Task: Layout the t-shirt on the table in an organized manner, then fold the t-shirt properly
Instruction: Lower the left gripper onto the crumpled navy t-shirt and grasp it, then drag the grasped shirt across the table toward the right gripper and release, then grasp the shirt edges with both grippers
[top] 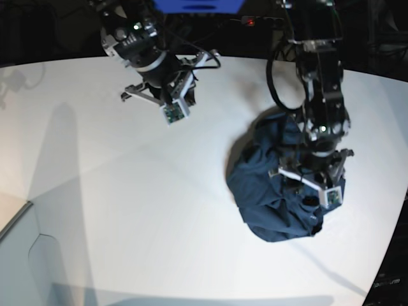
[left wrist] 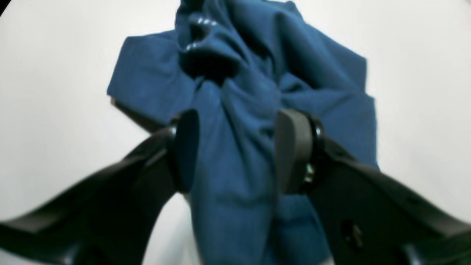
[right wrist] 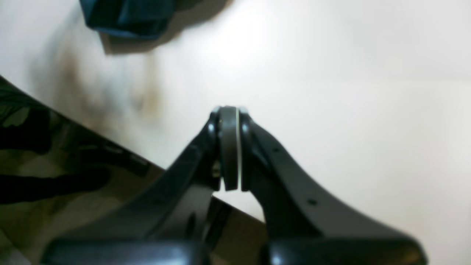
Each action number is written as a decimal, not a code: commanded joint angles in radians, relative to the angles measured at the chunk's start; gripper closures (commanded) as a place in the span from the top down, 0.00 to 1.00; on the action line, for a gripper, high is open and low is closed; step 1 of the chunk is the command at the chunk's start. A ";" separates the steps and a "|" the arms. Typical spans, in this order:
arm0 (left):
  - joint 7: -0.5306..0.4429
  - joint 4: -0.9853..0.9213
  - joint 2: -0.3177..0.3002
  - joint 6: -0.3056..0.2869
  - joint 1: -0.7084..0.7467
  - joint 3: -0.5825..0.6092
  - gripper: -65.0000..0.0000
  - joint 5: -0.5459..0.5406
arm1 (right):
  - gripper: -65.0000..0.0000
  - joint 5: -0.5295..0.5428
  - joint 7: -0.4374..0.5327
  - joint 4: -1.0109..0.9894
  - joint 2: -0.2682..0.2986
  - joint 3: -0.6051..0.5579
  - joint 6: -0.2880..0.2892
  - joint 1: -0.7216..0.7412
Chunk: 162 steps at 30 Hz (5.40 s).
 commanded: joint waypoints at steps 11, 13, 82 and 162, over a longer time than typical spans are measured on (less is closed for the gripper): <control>-0.030 -0.282 -0.003 0.001 -0.207 0.004 0.49 0.000 | 0.00 0.006 0.020 -0.005 0.007 0.001 0.004 0.003; -0.030 -0.316 -0.003 0.001 -0.216 0.004 0.49 0.000 | 0.00 0.006 0.020 -0.005 0.007 0.001 0.004 0.004; -0.035 0.175 -0.124 -0.010 0.275 0.140 0.75 -0.009 | 0.42 0.009 0.026 -0.039 -0.084 0.543 0.006 0.003; -0.239 -0.015 -0.267 -0.011 0.303 -0.138 0.19 -0.213 | 0.50 0.004 0.207 -0.392 -0.082 0.000 0.004 0.127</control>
